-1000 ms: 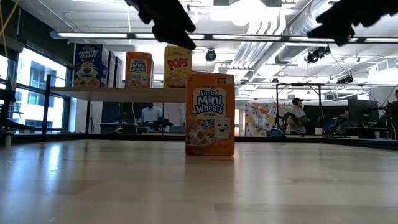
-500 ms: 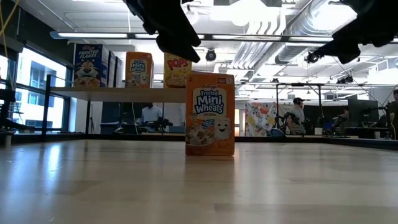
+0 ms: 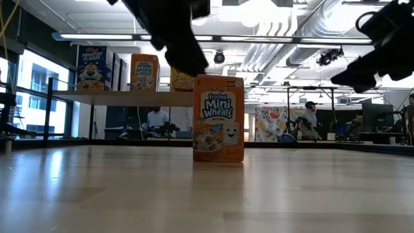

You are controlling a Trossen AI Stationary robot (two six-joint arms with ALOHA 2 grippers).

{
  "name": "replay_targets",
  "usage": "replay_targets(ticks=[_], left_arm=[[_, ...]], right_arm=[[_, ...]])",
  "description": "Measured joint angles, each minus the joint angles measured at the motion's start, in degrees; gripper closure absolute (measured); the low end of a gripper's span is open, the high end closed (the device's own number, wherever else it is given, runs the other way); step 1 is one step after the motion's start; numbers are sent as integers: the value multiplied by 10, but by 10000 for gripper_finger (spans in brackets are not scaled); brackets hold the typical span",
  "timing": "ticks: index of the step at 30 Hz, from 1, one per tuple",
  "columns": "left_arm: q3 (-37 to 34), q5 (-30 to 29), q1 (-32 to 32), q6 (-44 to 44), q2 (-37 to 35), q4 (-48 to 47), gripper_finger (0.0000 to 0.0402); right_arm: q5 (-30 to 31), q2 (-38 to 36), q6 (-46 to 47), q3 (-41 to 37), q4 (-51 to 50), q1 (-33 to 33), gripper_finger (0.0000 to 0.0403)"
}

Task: Stack cereal on shelf
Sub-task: Put the orange cereal box on the shelf aligned with the other orange cereal boxes

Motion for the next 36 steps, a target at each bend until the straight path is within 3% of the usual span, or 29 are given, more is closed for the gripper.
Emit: replay_targets(ticks=[17,36], left_arm=[[0,-4,17,-9,37,26,93],[0,1,18,1,41,23,229]], right_arm=[[1,-6,27,-51,44,0,182],[3,-6,27,-52,39,0,182]])
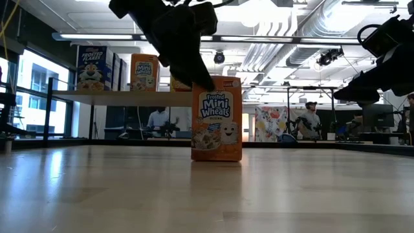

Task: Stack cereal on shelf
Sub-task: Put the orange cereal box on the shelf aligned with the other orange cereal boxes

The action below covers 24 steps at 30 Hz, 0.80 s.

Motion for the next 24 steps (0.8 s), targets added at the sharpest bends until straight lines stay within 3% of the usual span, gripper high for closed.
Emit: replay_targets(ticks=[6,11,24], left_arm=[[0,2,0,0,0,0,242],[1,43,0,1,-5,-4,243],[54,45,1,36,-65,-124,243]], right_arm=[[0,0,4,0,0,0,182],[0,0,4,0,0,0,182],[29,1,17,0,-9,0,182]])
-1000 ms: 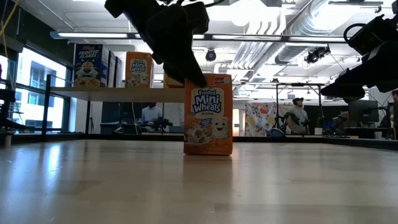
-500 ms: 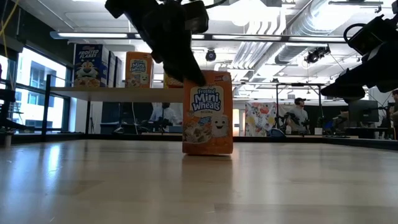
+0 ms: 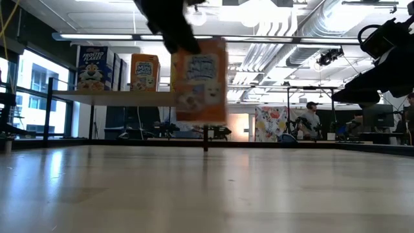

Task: Stack cereal on shelf
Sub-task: Put the orange cereal box on the shelf aligned with the other orange cereal boxes

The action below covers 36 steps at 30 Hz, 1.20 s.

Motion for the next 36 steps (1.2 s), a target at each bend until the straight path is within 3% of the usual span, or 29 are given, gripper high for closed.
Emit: replay_targets(ticks=[15,19,36], left_arm=[[0,-9,39,10,-140,-83,243],[0,-35,47,10,-169,-115,243],[-1,-81,101,68,-253,-244,243]], right_arm=[[-6,0,2,0,-13,0,182],[-8,0,2,0,-13,0,182],[-8,-1,2,0,-13,0,182]])
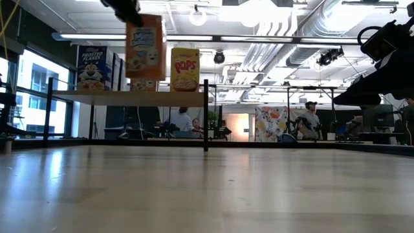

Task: Stack cereal on shelf
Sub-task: Put the orange cereal box on the shelf aligned with the other orange cereal boxes

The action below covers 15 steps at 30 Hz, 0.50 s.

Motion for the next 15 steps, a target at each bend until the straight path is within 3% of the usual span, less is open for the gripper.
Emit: replay_targets(ticks=[15], left_arm=[[-1,-18,119,141,-84,-23,243]], right_arm=[[0,0,0,0,0,0,182]])
